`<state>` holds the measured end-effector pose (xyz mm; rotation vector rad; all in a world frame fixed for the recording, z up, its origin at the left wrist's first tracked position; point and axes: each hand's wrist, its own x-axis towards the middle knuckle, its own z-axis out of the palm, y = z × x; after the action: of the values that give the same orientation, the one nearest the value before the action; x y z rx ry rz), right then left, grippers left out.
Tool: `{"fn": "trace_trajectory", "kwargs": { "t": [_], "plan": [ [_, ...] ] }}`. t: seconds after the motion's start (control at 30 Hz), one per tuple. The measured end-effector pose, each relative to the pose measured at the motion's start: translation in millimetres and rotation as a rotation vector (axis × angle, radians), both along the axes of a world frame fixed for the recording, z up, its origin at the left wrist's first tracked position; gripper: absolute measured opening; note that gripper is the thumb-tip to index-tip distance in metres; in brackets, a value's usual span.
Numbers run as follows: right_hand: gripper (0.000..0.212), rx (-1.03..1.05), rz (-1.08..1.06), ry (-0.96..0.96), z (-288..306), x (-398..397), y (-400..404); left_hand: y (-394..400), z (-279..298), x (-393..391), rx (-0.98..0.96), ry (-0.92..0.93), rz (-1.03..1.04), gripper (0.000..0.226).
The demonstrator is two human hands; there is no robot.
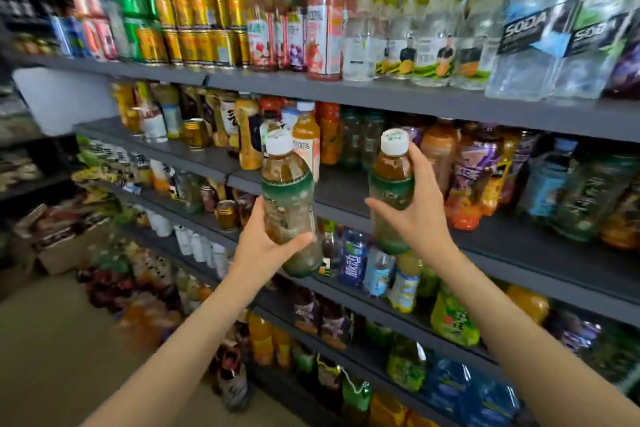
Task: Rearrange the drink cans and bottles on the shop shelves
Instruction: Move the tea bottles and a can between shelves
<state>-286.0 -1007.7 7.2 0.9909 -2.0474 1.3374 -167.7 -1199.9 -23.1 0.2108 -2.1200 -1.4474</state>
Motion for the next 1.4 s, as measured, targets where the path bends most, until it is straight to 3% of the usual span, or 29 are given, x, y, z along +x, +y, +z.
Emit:
{"fn": "trace_trajectory", "kwargs": {
  "t": [0.13,0.23,0.43,0.6,0.83,1.1,1.23,1.33,1.4],
  "plan": [
    [0.089,-0.077,-0.092,-0.071,-9,-56,-63,-49,-2,-35,-0.096,-0.018,0.001,0.072],
    [0.086,-0.101,-0.158,-0.131,-13,-95,-101,-72,1,-75,-0.182,-0.074,-0.012,0.083],
    [0.089,-0.201,-0.280,-0.205,-14,-144,-126,-80,2,-149,-0.217,-0.114,-0.119,0.089],
    [0.098,-0.213,-0.204,-0.232,-45,-145,-119,-75,-1,-192,-0.207,-0.080,-0.210,0.079],
    [0.087,0.135,-0.440,-0.358,-96,-126,-102,-67,-11,-236,-0.252,-0.037,-0.240,0.078],
    [0.076,0.043,-0.720,-0.281,-98,-112,-124,-80,-43,-249,-0.622,-0.198,-0.248,0.072],
    [0.097,-0.006,-0.744,-0.325,-97,-111,-143,-108,-53,-231,-0.490,-0.032,-0.299,0.059],
    [0.115,0.051,-0.906,-0.385,-93,-116,-168,-129,-46,-232,-0.382,0.125,-0.145,0.048],
    [0.119,0.095,-0.992,-0.436,-88,-123,-181,-139,-41,-242,-0.274,0.090,-0.068,0.052]
  ]
}}
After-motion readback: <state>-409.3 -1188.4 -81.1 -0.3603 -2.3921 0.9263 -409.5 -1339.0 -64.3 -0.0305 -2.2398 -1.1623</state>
